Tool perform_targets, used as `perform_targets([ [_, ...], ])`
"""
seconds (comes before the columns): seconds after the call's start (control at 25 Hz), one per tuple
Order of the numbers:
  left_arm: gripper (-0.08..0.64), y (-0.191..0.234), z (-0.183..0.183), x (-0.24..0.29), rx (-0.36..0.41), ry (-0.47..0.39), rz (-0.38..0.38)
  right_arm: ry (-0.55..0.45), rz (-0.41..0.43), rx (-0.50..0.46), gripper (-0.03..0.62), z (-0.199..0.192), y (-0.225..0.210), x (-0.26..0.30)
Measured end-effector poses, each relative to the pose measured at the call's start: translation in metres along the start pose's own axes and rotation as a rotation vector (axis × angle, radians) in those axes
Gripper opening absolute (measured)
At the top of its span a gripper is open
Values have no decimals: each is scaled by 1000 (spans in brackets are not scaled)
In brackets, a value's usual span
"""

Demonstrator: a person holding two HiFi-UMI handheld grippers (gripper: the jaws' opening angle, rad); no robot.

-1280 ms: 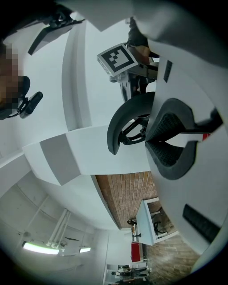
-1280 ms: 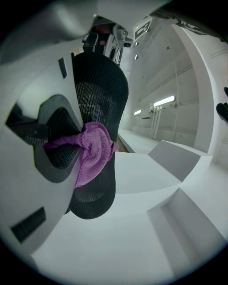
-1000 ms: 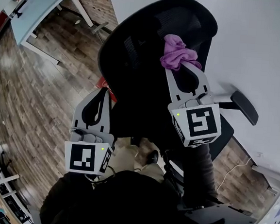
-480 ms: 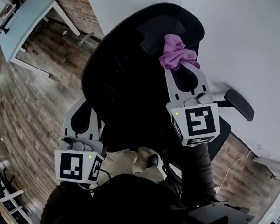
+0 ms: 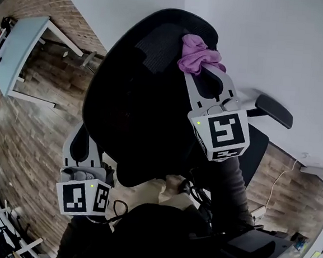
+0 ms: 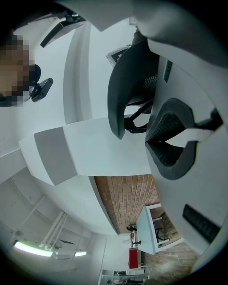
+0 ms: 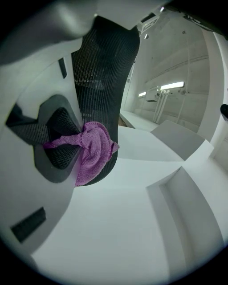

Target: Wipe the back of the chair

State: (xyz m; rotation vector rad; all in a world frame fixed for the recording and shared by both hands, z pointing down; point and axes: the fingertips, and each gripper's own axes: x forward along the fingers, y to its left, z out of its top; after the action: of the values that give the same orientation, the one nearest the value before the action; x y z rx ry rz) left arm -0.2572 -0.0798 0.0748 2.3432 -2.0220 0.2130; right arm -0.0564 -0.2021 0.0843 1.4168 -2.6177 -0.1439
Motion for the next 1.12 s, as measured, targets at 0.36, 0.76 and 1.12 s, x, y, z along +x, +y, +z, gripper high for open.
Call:
perform_targets([
  [0.36, 9, 8, -5, 13, 16, 24, -4, -21, -76, 19, 54, 2, -31, 5],
  [0.76, 9, 18, -8, 21, 36, 32, -13, -22, -148, 7, 54, -1, -59, 5],
  [1.12, 9, 25, -13, 25, 42, 43, -25, -23, -200, -3, 54, -1, -81, 7],
])
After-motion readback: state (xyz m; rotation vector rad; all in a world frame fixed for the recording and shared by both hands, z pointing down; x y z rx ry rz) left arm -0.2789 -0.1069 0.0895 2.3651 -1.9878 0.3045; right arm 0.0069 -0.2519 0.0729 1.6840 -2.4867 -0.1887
